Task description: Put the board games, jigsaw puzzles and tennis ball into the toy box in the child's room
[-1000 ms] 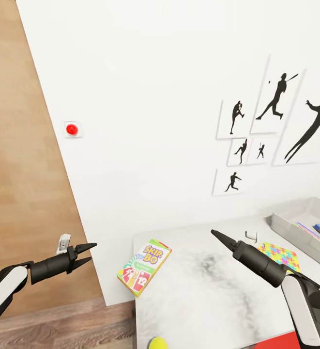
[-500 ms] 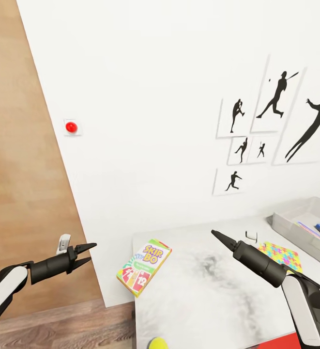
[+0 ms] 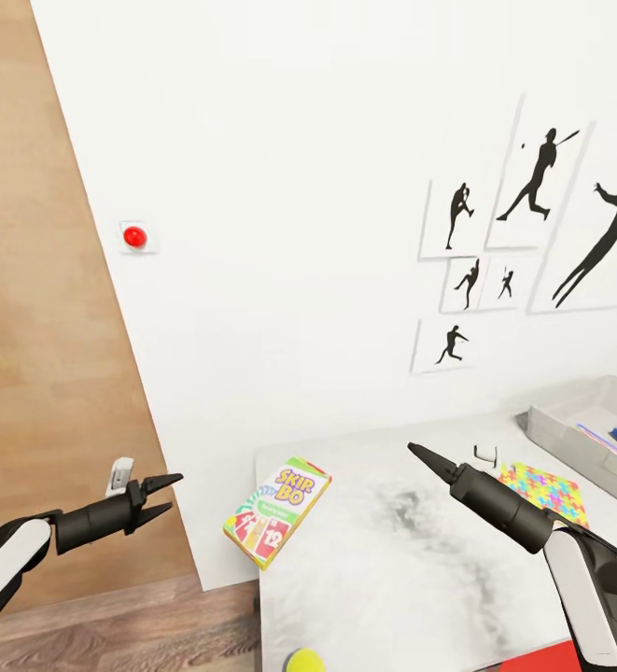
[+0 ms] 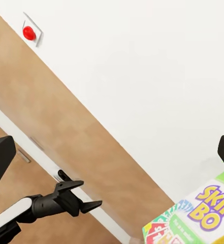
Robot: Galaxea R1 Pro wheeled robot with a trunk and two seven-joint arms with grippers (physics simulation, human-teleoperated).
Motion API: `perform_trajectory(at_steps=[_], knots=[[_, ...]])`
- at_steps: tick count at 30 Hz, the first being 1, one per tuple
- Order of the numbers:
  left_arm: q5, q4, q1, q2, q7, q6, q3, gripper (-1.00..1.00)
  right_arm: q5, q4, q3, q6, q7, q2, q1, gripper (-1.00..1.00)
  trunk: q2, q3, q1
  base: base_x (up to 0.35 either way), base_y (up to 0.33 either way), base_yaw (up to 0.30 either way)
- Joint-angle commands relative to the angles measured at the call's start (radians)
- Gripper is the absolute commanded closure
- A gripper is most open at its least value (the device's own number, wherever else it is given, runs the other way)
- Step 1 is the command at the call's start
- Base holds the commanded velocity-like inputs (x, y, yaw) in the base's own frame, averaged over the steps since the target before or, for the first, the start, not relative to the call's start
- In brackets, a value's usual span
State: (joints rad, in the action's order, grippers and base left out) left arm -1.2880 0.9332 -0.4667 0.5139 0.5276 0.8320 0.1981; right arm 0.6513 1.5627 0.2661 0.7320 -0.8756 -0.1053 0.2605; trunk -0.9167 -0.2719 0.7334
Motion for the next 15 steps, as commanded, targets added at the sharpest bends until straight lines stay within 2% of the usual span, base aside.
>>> perform_trajectory(at_steps=[1, 6, 11, 15], knots=[[-0.004, -0.004, -0.001, -0.001, 0.002, 0.003, 0.002, -1.0, 0.004, 0.0, 0.001, 0.007, -0.001, 0.0, 0.001, -1.0, -0.008, -0.005, 0.004, 0.0, 0.0, 0.0], [-0.004, -0.016, -0.001, -0.005, 0.0, 0.003, 0.001, -1.0, 0.006, 0.01, 0.011, 0.012, -0.004, -0.002, 0.001, -1.0, -0.043, -0.02, 0.023, 0.0, 0.0, 0.0], [-0.004, -0.018, -0.003, -0.017, -0.004, 0.001, 0.0, -1.0, 0.008, 0.016, 0.057, 0.051, -0.042, -0.003, 0.0, -1.0, -0.078, -0.036, 0.042, 0.0, 0.0, 0.0], [-0.004, -0.019, -0.006, -0.062, -0.005, -0.034, 0.0, -1.0, 0.007, 0.017, 0.12, 0.09, -0.119, -0.002, 0.0, -1.0, -0.106, -0.048, 0.058, 0.0, 0.0, 0.0]])
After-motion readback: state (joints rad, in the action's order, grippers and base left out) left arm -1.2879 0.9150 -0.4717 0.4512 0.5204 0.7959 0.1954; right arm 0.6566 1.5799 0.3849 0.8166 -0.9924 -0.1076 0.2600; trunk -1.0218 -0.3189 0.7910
